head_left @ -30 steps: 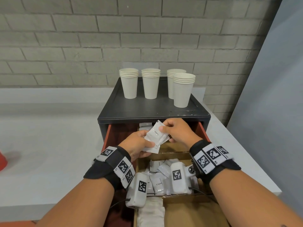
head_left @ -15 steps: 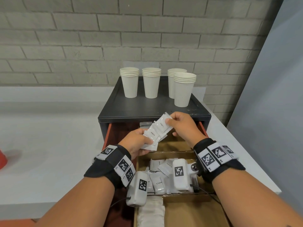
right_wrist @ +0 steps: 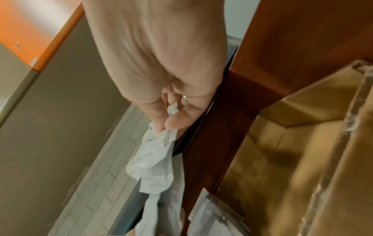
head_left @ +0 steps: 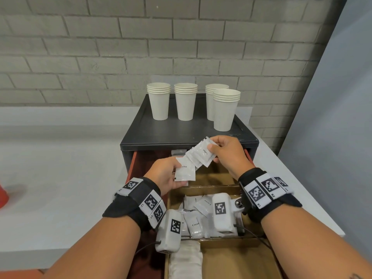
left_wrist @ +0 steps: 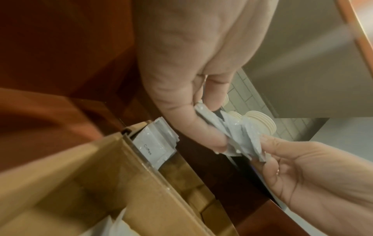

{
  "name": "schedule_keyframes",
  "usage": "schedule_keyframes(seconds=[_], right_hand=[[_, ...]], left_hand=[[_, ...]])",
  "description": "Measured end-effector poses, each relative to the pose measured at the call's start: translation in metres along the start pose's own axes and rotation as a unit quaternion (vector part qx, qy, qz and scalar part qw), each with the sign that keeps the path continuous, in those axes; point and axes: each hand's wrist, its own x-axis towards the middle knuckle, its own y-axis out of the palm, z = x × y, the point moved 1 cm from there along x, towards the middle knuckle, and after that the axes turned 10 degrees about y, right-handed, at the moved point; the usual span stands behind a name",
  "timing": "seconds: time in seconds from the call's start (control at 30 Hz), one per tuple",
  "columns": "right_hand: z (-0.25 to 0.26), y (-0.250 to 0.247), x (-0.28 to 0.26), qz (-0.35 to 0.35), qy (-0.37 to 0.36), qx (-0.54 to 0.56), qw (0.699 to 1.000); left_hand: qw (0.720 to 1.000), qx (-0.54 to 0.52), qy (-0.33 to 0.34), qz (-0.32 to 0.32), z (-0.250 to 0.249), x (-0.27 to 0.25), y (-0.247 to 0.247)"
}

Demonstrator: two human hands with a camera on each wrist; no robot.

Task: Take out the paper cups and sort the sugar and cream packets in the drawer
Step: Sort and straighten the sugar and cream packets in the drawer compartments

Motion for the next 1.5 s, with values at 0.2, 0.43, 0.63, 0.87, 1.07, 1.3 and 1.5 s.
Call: schedule_keyframes(seconds=[0.2, 0.43, 0.63, 0.87, 1.07, 1.3, 1.5], right_hand=[[0.001, 0.001, 0.001, 0.031, 0.023, 0.013, 0.999], [0.008, 0.003, -0.007, -0.012, -0.068, 0.01, 0.998], [0.007, 0.021, -0.016, 0.08, -0.198, -0.156, 0.964], [0.0, 0.026, -0.013, 0.145, -0.159, -0.197, 0.956], [0.004, 0.018, -0.009, 0.055, -0.092, -0.121, 0.987], [-0.002, 0.022, -0.012, 0.16, 0.049, -0.047, 0.985], [-0.001, 0.009, -0.005, 0.138, 0.049, -0.013, 0.989]], left_hand=[[1.0, 0.02, 0.011, -0.007, 0.0, 0.002, 0.003], [0.999, 0.05, 0.018, -0.003, 0.001, 0.002, -0.002], [0.999, -0.037, 0.006, 0.034, -0.003, -0.003, 0.001], [0.994, -0.076, 0.029, 0.066, -0.005, -0.003, 0.001], [0.994, -0.013, 0.075, 0.077, -0.004, -0.003, 0.001], [0.991, -0.03, 0.091, 0.09, -0.003, -0.004, 0.003], [0.995, -0.047, 0.082, 0.035, -0.004, -0.001, 0.002]])
